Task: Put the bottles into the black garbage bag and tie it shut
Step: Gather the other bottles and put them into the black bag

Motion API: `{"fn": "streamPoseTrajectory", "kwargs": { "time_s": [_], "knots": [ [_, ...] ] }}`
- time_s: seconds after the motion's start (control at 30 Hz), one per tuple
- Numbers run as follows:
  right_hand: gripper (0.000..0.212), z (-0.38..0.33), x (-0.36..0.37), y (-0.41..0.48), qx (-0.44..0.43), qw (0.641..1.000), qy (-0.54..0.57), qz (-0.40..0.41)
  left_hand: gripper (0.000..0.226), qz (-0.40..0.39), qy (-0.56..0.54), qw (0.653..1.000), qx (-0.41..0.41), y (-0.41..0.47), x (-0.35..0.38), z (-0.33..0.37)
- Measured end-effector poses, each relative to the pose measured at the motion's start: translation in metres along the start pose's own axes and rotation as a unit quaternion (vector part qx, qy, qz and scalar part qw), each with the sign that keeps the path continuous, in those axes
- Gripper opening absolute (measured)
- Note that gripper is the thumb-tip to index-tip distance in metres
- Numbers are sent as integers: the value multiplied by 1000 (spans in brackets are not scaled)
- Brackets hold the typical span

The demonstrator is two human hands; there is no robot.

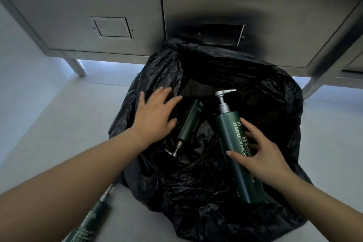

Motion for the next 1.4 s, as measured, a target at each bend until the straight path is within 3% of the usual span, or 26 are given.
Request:
{"fn": "streamPoseTrajectory", "kwargs": {
  "time_s": [0.07, 0.13, 0.37, 0.57, 0.73, 0.93, 1.17, 1.4],
  "knots": [
    [88, -1, 2, 6, 31, 999, 23, 0, 72, -9, -26, 996, -85, -6, 3, -21],
    [90, 5, 12, 17, 69, 997, 41, -3, 75, -29, -79, 990, -114, -19, 18, -29],
    [93, 20, 41, 40, 120, 992, 34, 8, 72, -35, -202, 973, -105, -25, 60, -37],
    [95, -4, 44, 77, 118, 986, 90, 78, 68, -27, -227, 967, -110, -22, 69, -43],
    [97, -1, 69, 71, 123, 988, -93, -24, 70, -44, -247, 962, -112, -31, 73, -48],
    [88, -1, 75, 50, 27, 986, -150, -62, 69, -79, -240, 963, -96, -47, 78, -49],
    [85, -36, 83, 38, -59, 985, -123, -103, 56, -12, -238, 969, -64, -88, 45, -76],
    [88, -76, 118, 34, -124, 980, -75, -136, 57, -6, -235, 957, -171, -179, 52, -116]
  ]
}}
Point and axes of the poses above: each hand's wrist, its own y-axis towards the middle knuckle, its own x-axis out of the palm, z = x × y, the point moved 3 cm from there along y, towards the middle knuckle, and after that the axes turned 3 degrees about -z, right-handed, at the moved point
